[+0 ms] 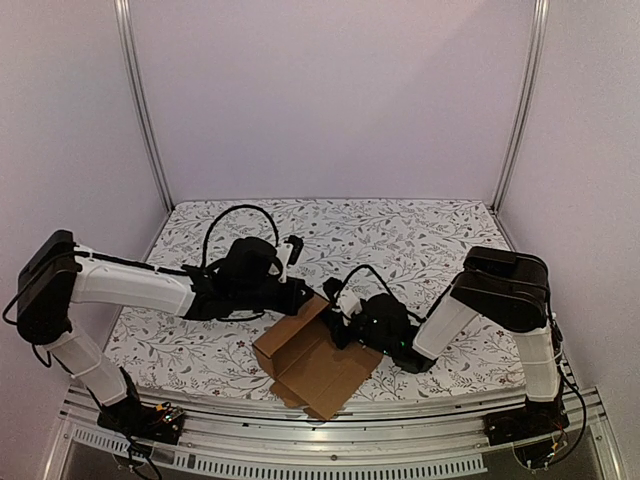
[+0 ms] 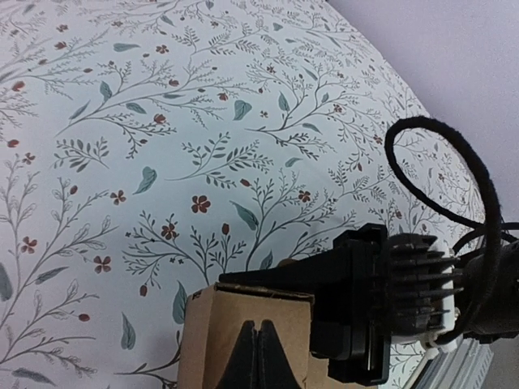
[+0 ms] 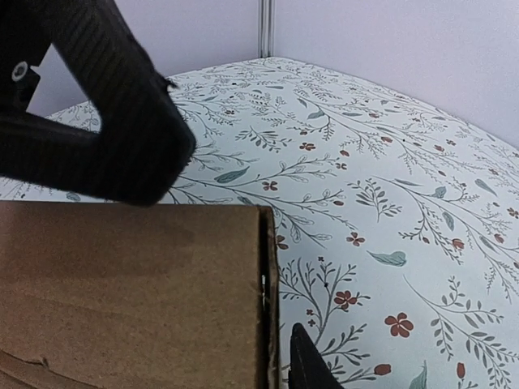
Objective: Fold the paper box
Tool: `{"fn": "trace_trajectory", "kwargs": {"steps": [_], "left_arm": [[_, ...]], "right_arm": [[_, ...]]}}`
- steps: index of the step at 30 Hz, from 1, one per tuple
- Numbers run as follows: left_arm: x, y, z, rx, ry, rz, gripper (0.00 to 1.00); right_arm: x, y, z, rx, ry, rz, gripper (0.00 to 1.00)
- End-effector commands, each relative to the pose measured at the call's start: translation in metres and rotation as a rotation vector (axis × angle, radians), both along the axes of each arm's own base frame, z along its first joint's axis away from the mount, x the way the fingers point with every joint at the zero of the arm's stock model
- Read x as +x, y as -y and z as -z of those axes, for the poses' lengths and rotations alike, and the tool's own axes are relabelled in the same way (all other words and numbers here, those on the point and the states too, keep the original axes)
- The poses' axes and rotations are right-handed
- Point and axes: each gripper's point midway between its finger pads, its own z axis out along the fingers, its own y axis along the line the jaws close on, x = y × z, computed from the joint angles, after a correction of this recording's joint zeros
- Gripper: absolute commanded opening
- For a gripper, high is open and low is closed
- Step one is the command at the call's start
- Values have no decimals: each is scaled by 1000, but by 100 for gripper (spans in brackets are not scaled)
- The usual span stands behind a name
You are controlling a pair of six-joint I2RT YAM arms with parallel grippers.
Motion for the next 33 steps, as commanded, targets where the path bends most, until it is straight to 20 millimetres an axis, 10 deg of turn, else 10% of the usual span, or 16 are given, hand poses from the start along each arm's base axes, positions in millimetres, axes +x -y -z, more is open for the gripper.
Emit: {"fn": "trace_trajectory", "kwargs": {"steps": [1,17,29,33], "left_arm": [[-5,-14,-12,46,24,-9,0],[-9,-61,-44,150,79,-91,6],[-27,-75,-66,210,65,-1,68],[-38,-66,-65,226,20,78,80]], "right_arm": [[-2,1,-15,24,16,8,26],[-42,41,-26,-71,-94,-56,51],[-77,114,-71,-206,-305,8,66],[-83,141,-82,-220,-366,54,98]]}}
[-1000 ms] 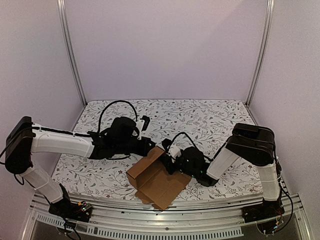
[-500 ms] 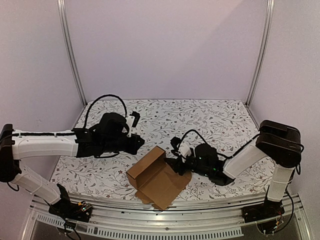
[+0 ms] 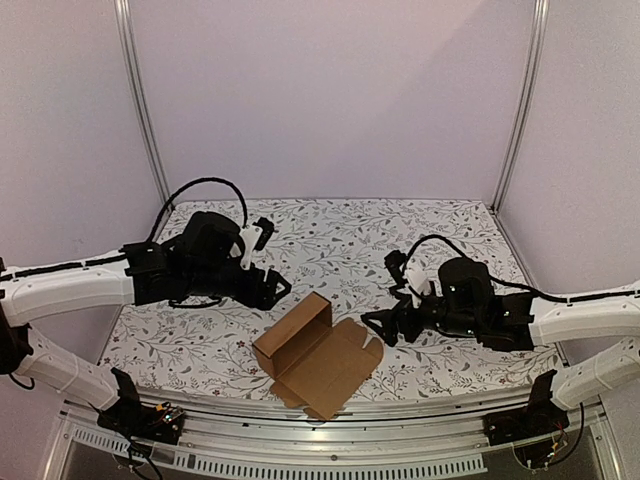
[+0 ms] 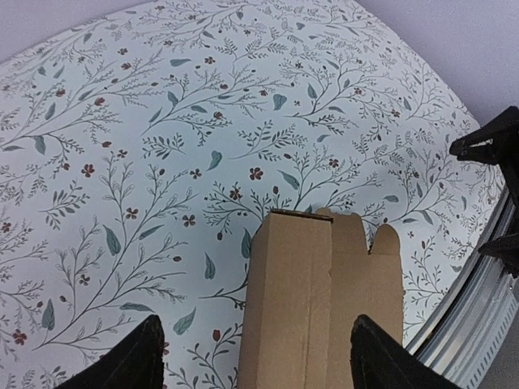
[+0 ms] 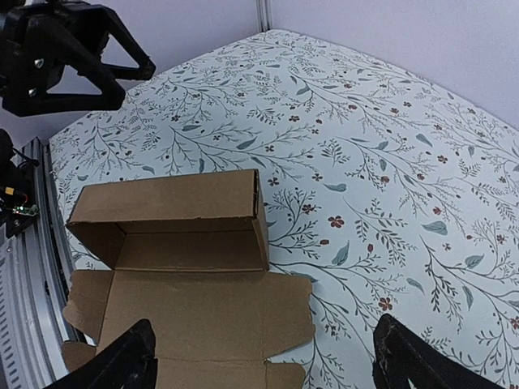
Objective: Fold the paper box
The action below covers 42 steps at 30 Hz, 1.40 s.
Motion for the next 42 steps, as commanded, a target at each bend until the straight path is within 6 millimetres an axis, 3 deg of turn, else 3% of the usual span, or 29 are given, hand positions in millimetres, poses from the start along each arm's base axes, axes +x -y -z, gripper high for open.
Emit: {"fn": "trace_trajectory", "kwargs": {"steps": [1,7,10,15,24,42], "left_arm": [[-15,4,3,56,-70,91,80],[-27,24,17,175,-94,146,83],[-28,32,29,275,-102,145,83],[-31,44,39,456,-69,129,84],[-37,54,60,805,38,69,79],[-35,50,89,911,-1,66,54]], "right_arm": [[-13,42,31,-164,-170,80,99],[-24,78,54,-242,-376,243,99],[-33,84,64,-291,-435,238,99],[-40,94,62,-287,-454,256,99],[-43,99,70,-272,-470,280,99],[-47,91,73,-233,-506,257,99]]}}
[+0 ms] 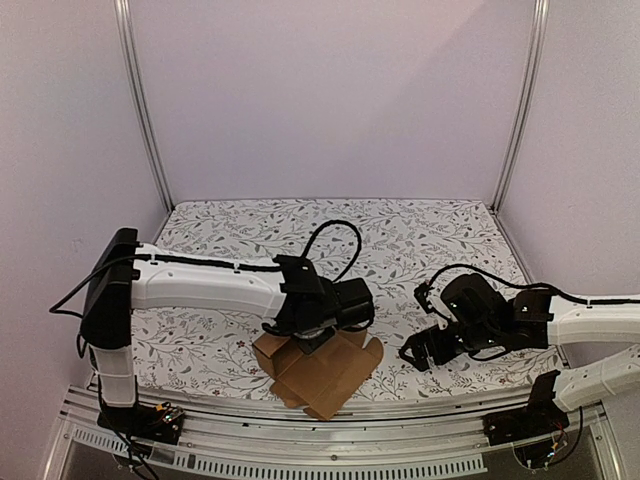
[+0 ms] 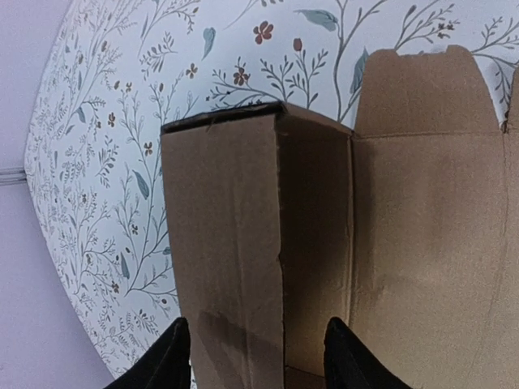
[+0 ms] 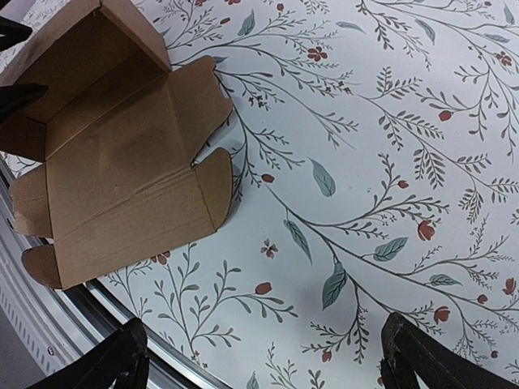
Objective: Fold the paper box
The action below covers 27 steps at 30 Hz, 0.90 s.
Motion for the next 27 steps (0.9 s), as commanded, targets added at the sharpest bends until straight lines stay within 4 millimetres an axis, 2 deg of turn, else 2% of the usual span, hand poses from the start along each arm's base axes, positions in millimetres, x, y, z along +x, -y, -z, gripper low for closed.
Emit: {"fn": "trace_trajectory", "kwargs": {"steps": [1,10,17,22,27], "left_arm": [[3,-5,4,10,-10,-11,52],[8,-17,6,-41,-51,-40,39],[15,-32,4,-90,-69,-71,36],[21,-42,3,-176,-108,-97,34],[26,-52,11,-225,-143,-124,32]], "right_arm": [[-1,-1,-1,23,-9,9,99],[0,-8,-5,44,-15,-1,99],[0,-16,-7,63,-22,-9,99],[-4,-32,-7,74,-36,-43,99],[-5,-52,-13,82,-36,-66,99]]}}
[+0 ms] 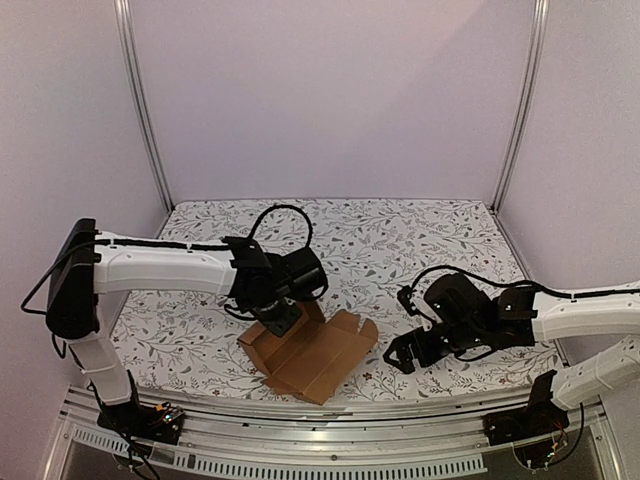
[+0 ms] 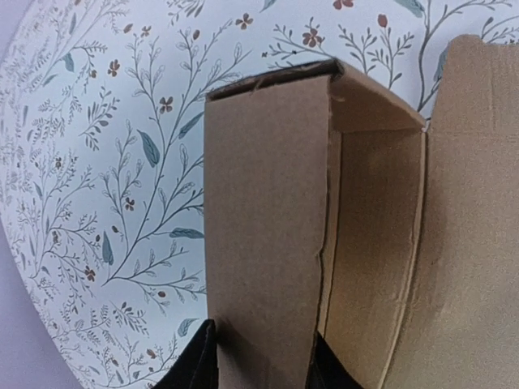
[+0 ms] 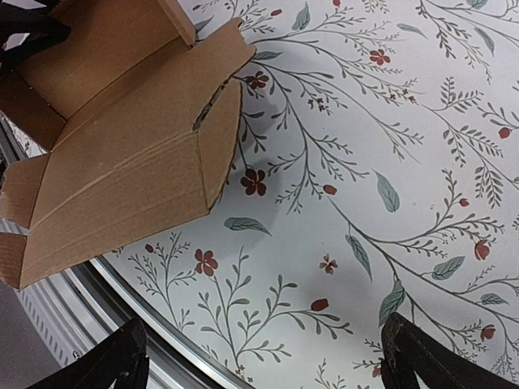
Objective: Fold the paper box
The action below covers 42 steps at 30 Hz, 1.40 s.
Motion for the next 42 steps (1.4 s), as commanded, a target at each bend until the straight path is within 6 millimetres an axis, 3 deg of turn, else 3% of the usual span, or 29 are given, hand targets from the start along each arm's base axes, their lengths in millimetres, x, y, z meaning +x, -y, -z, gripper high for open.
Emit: {"fn": "trace_trajectory", "kwargs": {"steps": [1,12,23,30,42], "left_arm": [[2,-1,10,-88,-56,-10,32],[5,-8,32,-191,-124,-68,30],[-19,15,53,-371,-259,-93,29],[-27,34,58,-505,-322,-148,30],[-36,71,56,-699,-344,-205,37]], "right_arm": [[3,-25,-14,54,4,-8,99],[2,-69,-26,169,-6,-70,94],[26,-113,-50,276,65,-73,60],[31,-126,-53,291,74,-82,42],[28,-132,-37,267,35,-95,30]]}}
